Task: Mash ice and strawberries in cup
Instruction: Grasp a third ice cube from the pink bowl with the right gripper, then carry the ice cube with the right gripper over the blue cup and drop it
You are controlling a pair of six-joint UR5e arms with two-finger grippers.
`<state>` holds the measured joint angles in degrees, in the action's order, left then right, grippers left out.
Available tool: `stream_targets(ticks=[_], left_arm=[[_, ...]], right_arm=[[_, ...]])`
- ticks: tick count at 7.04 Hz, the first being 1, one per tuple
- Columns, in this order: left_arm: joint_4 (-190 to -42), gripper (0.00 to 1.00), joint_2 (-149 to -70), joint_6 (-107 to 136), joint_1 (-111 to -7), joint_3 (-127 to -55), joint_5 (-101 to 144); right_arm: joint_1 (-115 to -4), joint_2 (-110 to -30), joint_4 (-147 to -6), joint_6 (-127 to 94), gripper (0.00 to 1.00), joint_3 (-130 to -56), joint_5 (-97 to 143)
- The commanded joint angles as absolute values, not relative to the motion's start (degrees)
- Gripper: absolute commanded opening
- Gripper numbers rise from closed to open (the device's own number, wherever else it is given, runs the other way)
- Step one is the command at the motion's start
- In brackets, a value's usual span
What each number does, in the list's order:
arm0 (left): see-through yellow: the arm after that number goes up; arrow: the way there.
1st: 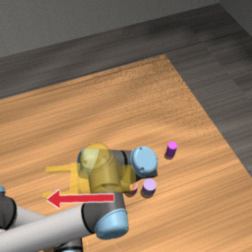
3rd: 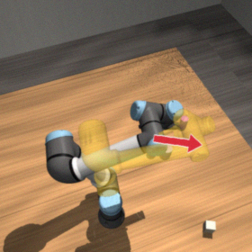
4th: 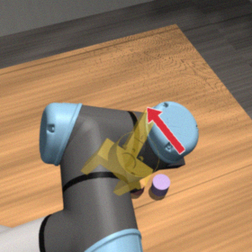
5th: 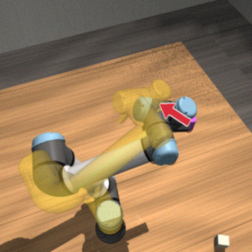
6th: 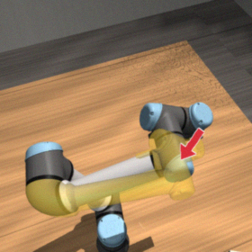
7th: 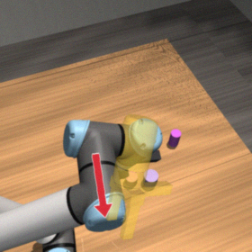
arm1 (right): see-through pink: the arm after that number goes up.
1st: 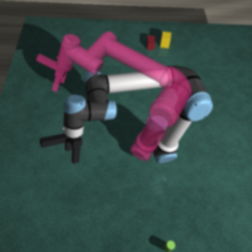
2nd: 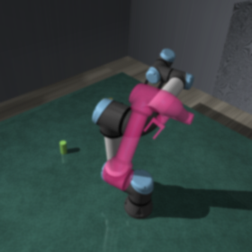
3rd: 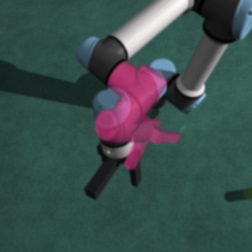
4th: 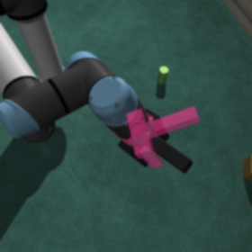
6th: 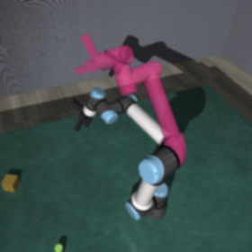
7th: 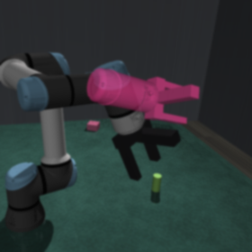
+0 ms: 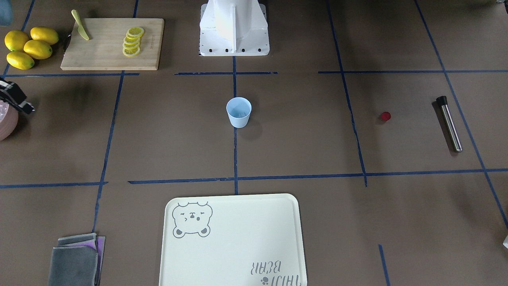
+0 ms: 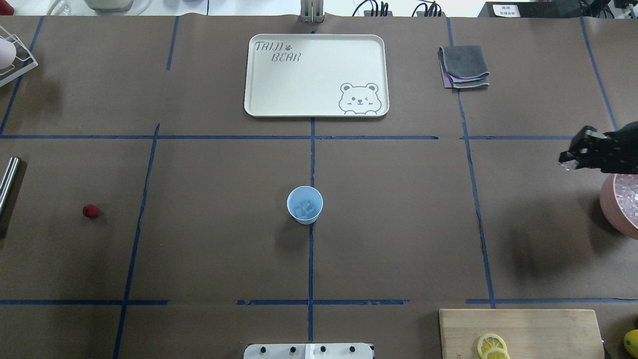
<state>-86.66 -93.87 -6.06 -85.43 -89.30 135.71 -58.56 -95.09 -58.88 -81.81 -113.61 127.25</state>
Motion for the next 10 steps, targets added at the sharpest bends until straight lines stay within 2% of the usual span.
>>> stream_targets(ticks=[1,4,6,9,10], left_arm=[[-86.7,1.00,-94.0,-6.2,-85.4,-89.2,135.7],[-86.7,1.00,-94.0,-6.1,-85.4,-89.3,135.7],[-86.7,1.00,-94.1,-6.1,-85.4,-89.4,135.8],[-86.7,1.00,-94.0,-6.0,-85.4,-90.0,135.7],[-86.7,1.00,-94.0,-6.0,-85.4,-90.0,135.7]], right_arm=[[-48.2,-82.4,-59.8,-101.7,0.03,-114.0,122.2],[-30.6,-60.2,-81.8,-111.9,0.04,-112.3,104.7],[-27.1,-51.9,-82.1,-115.1,0.04,-103.8,99.9],[-22.8,-51.4,-82.0,-115.1,0.07,-101.7,96.6],[-22.4,-51.3,-82.0,-115.1,0.12,-101.5,96.6]])
